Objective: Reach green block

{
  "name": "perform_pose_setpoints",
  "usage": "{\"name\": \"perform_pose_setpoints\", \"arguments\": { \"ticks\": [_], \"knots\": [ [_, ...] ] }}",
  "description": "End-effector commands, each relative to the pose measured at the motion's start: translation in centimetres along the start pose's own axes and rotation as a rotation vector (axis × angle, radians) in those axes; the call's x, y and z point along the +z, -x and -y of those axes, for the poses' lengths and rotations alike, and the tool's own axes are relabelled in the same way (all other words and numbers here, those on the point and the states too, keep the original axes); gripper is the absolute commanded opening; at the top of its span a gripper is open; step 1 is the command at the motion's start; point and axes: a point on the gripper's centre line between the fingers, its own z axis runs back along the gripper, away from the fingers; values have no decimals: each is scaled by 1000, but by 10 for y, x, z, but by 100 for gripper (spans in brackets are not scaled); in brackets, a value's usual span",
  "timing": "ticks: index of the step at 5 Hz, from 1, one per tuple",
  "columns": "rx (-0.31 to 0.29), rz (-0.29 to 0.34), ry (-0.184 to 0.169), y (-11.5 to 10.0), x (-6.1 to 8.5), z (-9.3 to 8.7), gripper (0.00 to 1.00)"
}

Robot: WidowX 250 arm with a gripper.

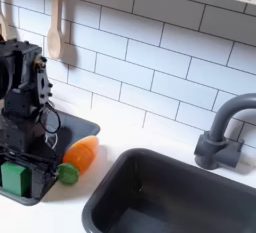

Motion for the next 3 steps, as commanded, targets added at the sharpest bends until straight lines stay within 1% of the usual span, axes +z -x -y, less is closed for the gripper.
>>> {"name": "perform_pose_setpoints", "arguments": {
  "ticks": [1,2,3],
  "knots": [
    [-33,-14,41,-2,-9,1,100],
    [-27,8,27,-5,-3,0,100],
    [-32,9,27,-5,-2,0,100]
  ]
}}
